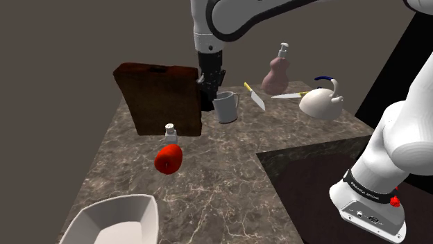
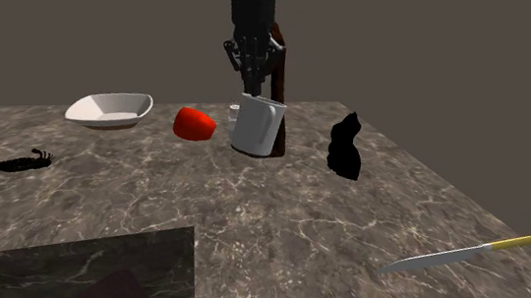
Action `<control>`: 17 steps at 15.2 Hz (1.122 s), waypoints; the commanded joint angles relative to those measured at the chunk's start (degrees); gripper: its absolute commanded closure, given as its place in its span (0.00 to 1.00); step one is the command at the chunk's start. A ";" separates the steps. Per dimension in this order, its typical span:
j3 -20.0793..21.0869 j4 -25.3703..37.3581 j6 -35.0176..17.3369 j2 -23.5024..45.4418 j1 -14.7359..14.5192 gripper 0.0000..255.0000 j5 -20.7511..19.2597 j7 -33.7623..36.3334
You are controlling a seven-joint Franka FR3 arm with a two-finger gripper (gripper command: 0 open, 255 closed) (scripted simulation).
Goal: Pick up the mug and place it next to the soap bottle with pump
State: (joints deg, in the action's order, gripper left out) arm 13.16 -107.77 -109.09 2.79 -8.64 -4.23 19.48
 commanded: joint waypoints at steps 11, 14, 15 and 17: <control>0.05 8.45 9.17 -0.75 -0.04 1.00 0.35 -0.62; 0.08 10.89 11.51 -0.65 -0.07 1.00 0.35 -0.72; 0.09 11.74 12.29 -0.58 -0.08 1.00 0.35 -0.76; 0.11 13.49 13.88 -0.42 -0.11 1.00 0.32 -0.81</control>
State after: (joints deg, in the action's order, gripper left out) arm 13.25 -95.27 -96.09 2.25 -8.72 -3.88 18.69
